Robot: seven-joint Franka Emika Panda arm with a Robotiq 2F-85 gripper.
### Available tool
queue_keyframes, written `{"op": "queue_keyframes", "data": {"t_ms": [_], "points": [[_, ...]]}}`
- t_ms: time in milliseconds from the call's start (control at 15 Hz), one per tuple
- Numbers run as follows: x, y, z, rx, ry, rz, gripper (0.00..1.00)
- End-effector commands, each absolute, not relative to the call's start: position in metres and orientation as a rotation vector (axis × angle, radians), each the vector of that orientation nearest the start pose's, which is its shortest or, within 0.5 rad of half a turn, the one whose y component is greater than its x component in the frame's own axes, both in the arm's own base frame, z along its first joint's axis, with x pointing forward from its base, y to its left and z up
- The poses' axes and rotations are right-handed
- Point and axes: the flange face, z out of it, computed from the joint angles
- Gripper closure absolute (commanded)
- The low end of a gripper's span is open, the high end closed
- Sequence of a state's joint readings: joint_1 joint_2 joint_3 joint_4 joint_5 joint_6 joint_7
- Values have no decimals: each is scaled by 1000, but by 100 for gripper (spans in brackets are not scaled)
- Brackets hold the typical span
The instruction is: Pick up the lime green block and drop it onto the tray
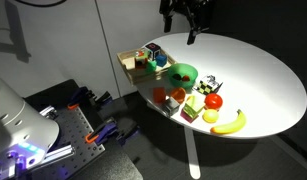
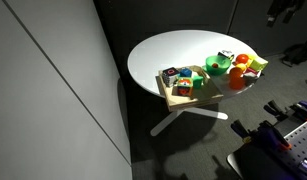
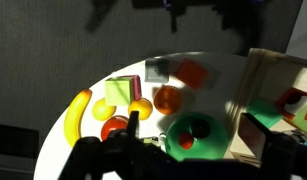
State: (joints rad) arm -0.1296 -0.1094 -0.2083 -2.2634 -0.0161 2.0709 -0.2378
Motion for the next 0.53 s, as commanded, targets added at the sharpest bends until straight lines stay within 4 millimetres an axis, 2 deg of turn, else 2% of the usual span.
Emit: {"op": "queue_keyframes", "data": {"t_ms": [0, 467], "points": [[470, -186, 383, -3093, 221, 133, 0], [479, -209, 352, -3137, 275, -1, 0]]}}
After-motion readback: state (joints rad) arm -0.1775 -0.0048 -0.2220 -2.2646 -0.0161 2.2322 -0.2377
